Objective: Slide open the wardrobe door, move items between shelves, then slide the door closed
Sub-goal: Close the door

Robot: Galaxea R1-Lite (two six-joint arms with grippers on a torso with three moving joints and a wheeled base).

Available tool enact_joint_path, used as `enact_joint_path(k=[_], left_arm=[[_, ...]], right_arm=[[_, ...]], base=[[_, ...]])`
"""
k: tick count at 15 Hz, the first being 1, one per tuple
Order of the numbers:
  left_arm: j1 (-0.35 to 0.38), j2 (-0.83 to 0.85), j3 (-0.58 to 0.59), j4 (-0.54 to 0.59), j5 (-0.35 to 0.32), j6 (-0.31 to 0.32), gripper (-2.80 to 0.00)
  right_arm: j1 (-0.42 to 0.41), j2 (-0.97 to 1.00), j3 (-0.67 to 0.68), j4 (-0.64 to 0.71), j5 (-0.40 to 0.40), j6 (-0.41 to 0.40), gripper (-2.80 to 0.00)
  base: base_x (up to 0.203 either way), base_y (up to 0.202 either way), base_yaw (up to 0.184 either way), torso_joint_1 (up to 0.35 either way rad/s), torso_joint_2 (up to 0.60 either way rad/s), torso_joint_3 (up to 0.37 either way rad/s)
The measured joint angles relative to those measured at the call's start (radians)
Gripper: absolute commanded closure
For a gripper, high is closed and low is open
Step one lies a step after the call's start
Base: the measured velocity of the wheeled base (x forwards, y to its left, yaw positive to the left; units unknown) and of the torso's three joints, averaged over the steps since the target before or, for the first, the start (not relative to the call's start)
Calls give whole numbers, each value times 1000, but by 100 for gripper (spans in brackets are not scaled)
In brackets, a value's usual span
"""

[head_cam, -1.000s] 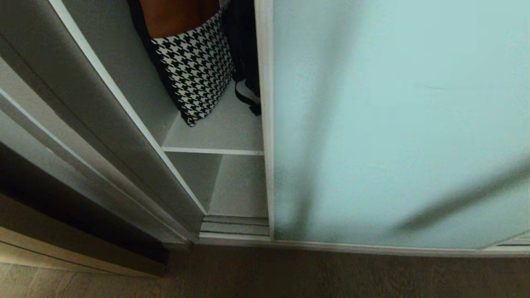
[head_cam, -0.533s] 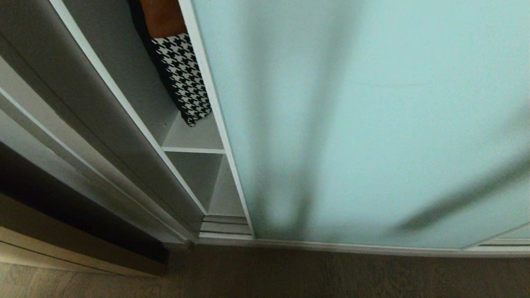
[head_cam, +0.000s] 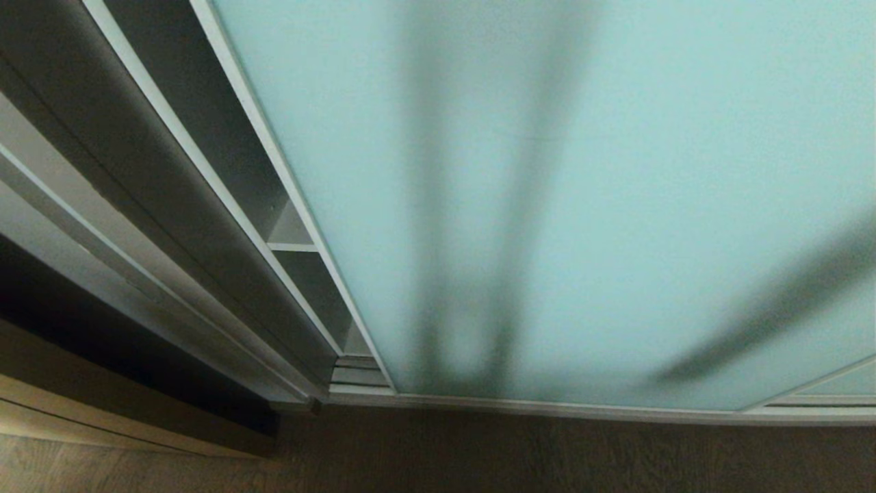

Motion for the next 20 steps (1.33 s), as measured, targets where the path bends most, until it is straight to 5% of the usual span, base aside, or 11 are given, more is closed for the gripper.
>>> enact_joint_path(k=[3,7,12,17,20], left_arm=[[0,0,0,0,1,0,0],[0,0,0,0,0,0,0],[0,0,0,0,0,0,0],[0,0,0,0,0,0,0],[0,0,0,0,0,0,0]], right_arm=[[47,-83,163,-142,-1,-17,0],[50,-237,318,-168,3,-17,0],[47,-288,421,-357,-52,72,0],[48,-295,427,-315,-32,-182,0],[49,-295,427,-311,-33,-166,0]], base=[[0,0,0,0,0,0],[0,0,0,0,0,0],[0,0,0,0,0,0],[0,0,0,0,0,0],[0,0,0,0,0,0]])
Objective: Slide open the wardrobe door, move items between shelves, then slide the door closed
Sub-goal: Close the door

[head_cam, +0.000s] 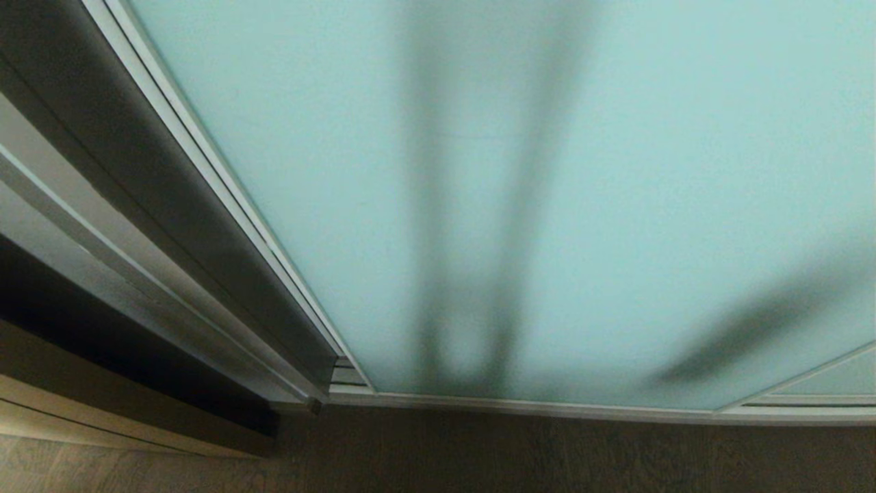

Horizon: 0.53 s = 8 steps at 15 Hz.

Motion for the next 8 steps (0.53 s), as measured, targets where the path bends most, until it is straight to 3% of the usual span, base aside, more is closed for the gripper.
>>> enact_joint_path(k=[8], left_arm=[[0,0,0,0,0,0,0]], right_arm=[[-1,0,0,1,-3,22,0]], base=[[0,0,0,0,0,0]])
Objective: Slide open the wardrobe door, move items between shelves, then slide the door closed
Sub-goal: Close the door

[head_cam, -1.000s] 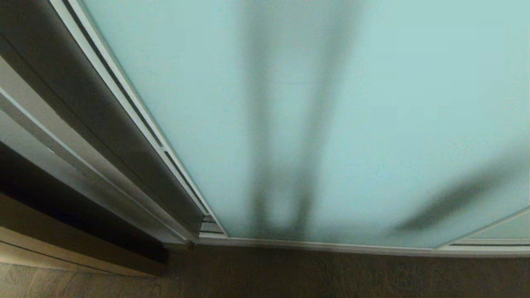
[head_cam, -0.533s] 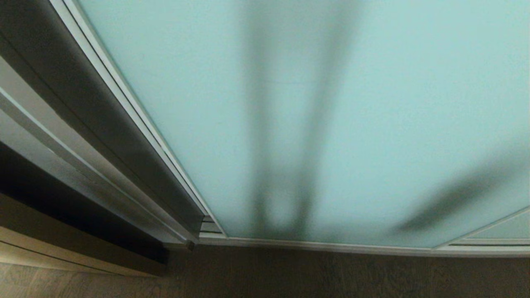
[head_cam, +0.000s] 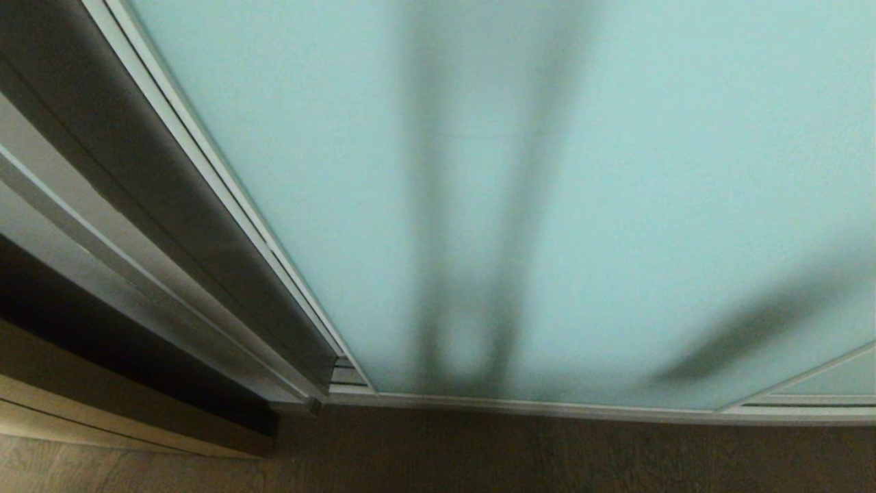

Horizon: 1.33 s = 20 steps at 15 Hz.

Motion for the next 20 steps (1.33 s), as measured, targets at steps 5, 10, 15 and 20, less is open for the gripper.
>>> enact_joint_path(k=[5,10,15,20], left_arm=[[0,0,0,3,2,12,0],[-1,0,-19,-31,-12,50,0],[0,58,-409,-20,-170,-17,0],[-2,423,-978,-11,-350,-251,0]], right_arm=[[0,0,0,0,0,0,0],[0,0,0,0,0,0,0],[0,0,0,0,0,-1,0],[0,0,0,0,1,0,0]], base=[[0,0,0,0,0,0],[0,0,0,0,0,0],[0,0,0,0,0,0],[0,0,0,0,0,0]])
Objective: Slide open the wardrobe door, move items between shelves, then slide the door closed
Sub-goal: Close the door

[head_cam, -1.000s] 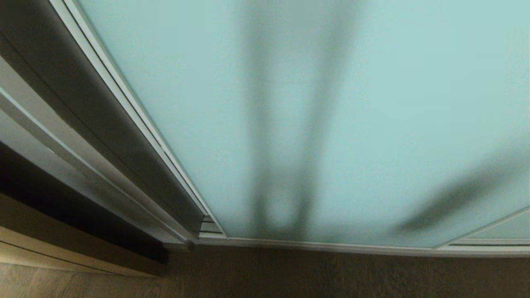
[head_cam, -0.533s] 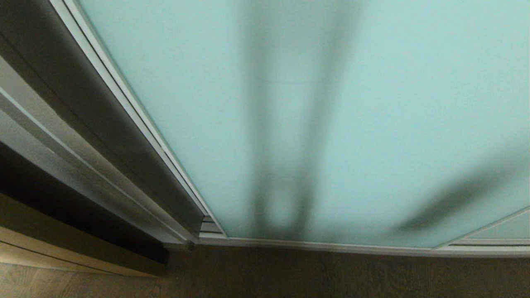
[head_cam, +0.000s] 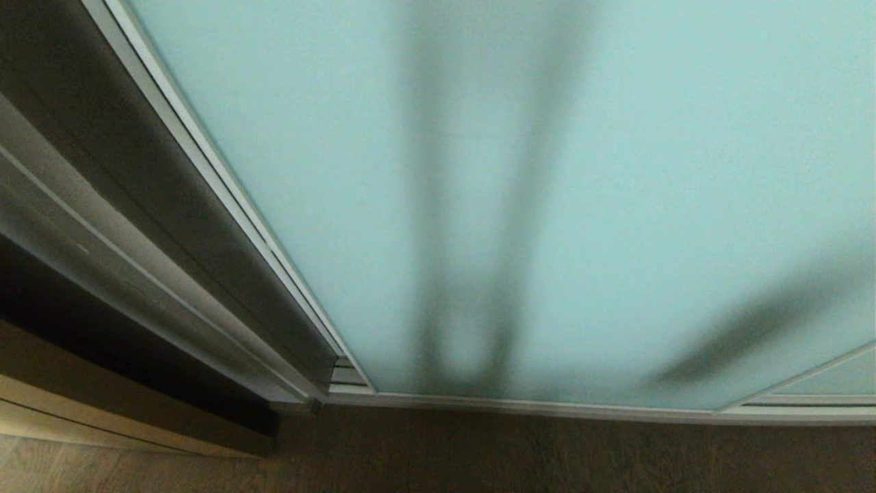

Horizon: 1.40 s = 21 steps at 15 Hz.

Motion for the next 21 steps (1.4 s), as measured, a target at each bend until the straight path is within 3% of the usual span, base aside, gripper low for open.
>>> enact_joint_path(k=[2,4,6,11,15,19,21], left_arm=[[-1,142,-168,2,-152,-100,0],[-1,242,-265,3,-337,-171,0],[-2,317,-345,4,-462,-248,0],[-4,470,-549,5,-496,-482,0],[-9,568,-699,16,-506,-772,0],[9,628,-699,17,-476,-789,0],[23,638,-651,15,-473,-723,0]], right_arm=[[0,0,0,0,0,0,0],[0,0,0,0,0,0,0],[0,0,0,0,0,0,0],[0,0,0,0,0,0,0],[0,0,0,0,0,0,0],[0,0,0,0,0,0,0],[0,0,0,0,0,0,0]], base=[[0,0,0,0,0,0],[0,0,0,0,0,0],[0,0,0,0,0,0],[0,0,0,0,0,0],[0,0,0,0,0,0],[0,0,0,0,0,0],[0,0,0,0,0,0]])
